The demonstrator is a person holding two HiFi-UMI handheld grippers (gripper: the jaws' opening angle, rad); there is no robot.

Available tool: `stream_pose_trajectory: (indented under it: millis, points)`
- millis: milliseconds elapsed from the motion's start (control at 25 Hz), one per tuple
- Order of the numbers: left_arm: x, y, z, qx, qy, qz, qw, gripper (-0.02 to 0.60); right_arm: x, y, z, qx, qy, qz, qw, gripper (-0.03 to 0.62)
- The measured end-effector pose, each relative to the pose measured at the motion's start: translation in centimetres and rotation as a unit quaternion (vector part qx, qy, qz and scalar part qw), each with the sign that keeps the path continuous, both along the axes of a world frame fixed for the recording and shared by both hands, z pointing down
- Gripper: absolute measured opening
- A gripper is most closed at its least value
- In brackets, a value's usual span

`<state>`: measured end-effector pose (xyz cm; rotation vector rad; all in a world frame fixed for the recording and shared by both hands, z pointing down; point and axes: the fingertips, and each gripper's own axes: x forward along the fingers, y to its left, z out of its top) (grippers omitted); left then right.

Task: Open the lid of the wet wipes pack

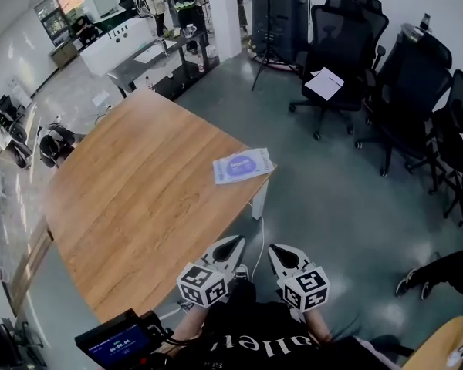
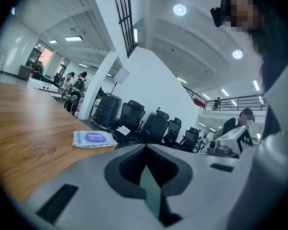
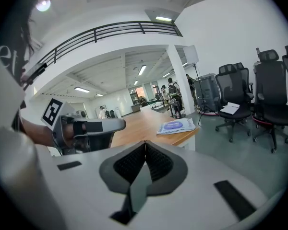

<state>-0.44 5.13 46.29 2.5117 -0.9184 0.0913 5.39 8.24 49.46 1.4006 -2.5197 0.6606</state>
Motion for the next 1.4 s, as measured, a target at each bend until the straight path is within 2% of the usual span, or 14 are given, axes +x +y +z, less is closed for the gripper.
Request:
stream_pose_trajectory:
  millis: [360, 680, 800, 1000, 1240, 1320, 1400]
  points:
    - [-3.1, -7.3, 0.4, -0.013, 0.012, 0.006, 0.9998, 0.002, -2.4, -6.6, -0.3, -0.008, 0.011, 0.019, 1.0, 0.009]
    - [-2.3, -12.3, 3.3, -0.044, 0.025, -0.007, 0.9987, 0.002, -0.7, -11.1, 1.9, -0.029, 0.011, 0.019, 0.999, 0.009]
    - [-2.6, -13.0, 4.2, -0.05, 0.018, -0.018, 0.9984, 0.002, -0.3, -12.2, 2.9, -0.035, 0.01, 0.011, 0.999, 0.009]
    - [-4.2, -14.6, 4.5, -0.055, -0.002, -0.058, 0.9968, 0.002, -0.8, -14.8, 2.5, -0.043, 0.001, -0.027, 0.999, 0.009]
    - [-5.0, -19.0, 5.5, -0.067, -0.033, -0.126, 0.9893, 0.037, -1.5, -19.7, 1.4, -0.044, 0.011, -0.115, 0.992, 0.009]
    - [-4.2, -21.0, 6.6, -0.075, -0.038, -0.151, 0.9849, 0.04, -0.4, -21.9, 1.7, -0.043, 0.014, -0.144, 0.989, 0.009]
    - [-2.6, -23.1, 8.2, -0.086, -0.045, -0.162, 0.9819, 0.075, 1.5, -24.5, 2.5, -0.044, 0.015, -0.164, 0.985, 0.009]
